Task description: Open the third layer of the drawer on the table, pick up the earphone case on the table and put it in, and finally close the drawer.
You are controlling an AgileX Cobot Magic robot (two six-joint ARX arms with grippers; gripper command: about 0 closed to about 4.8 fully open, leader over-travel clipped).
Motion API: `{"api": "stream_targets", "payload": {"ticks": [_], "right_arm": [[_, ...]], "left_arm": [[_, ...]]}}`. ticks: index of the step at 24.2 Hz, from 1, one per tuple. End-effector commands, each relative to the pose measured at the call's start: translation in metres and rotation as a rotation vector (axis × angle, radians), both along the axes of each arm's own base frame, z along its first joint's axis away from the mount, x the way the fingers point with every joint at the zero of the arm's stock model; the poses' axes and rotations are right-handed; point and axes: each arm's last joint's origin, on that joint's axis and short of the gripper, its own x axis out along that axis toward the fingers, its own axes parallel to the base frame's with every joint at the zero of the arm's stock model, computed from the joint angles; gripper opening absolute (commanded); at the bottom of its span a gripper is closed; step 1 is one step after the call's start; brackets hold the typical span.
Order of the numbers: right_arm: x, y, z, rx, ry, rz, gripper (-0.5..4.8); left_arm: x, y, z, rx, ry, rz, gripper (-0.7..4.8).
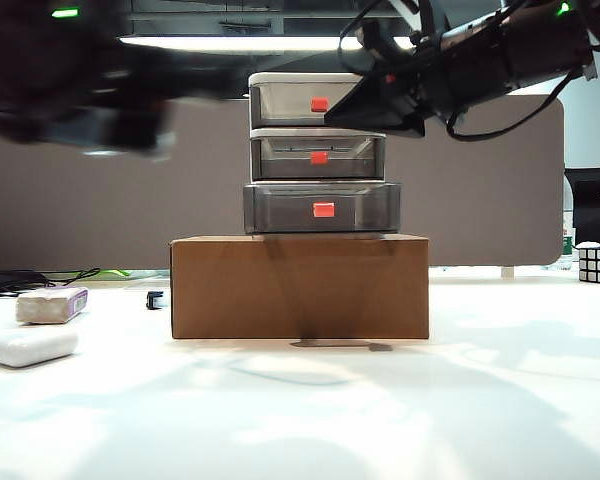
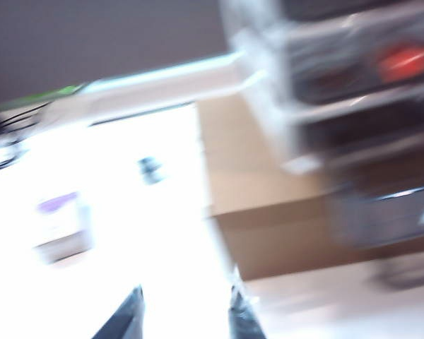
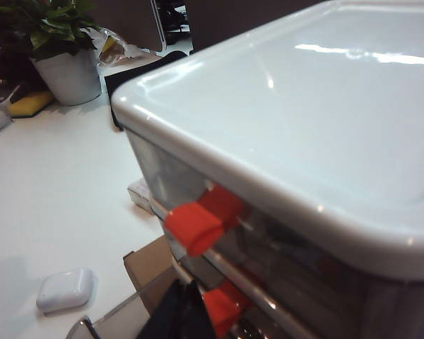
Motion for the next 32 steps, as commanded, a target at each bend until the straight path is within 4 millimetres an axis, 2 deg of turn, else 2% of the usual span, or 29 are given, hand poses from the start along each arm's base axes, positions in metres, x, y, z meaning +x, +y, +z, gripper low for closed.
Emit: {"api": "stream_targets", "payload": {"ticks": [1,4,6,7,10,12,16,20,25,32], "right_arm": [[-0.004,-0.001,0.009,0.006,-0.003,0.013,-0.06],[-0.007,-0.002,0.011,0.005,0.005,0.024,-0.06],[-0.007,-0.002,0.011,0.001,0.014,0.025,-0.06],[-0.008,-0.002,0.010,-0.001,0.027,0.044,-0.06],[-0.010,-0.003,0.008,-0.011,0.059,0.060,-0.06],[-0.010,-0.003,0.007,-0.015,0.072,0.064,-0.06],[-0.011,-0.003,0.005,-0.020,0.085,0.064,-0.06],[-0.011,-0.003,0.005,-0.025,0.095,0.064,-0.06],[-0.012,-0.003,0.001,-0.047,0.115,0.067,-0.06],[-0.012,-0.003,0.001,-0.056,0.110,0.068,-0.06]], "left_arm": [[-0.004,0.038,0.001,0.180,0.117,0.064,1.53],[-0.005,0.054,0.009,0.085,0.116,0.088,1.42],[0.006,0.067,0.006,0.087,0.190,0.019,1.44],[0.018,0.079,0.000,0.045,0.261,-0.068,1.43],[0.038,0.109,-0.003,-0.077,0.304,-0.117,1.44],[0.050,0.129,-0.001,-0.137,0.280,-0.188,2.11],[0.065,0.149,-0.009,-0.230,0.298,-0.242,3.76],[0.077,0.146,-0.033,-0.187,0.403,-0.358,3.77],[0.086,0.145,-0.056,-0.097,0.473,-0.409,3.72],[0.092,0.142,-0.068,-0.074,0.498,-0.430,3.72]]}}
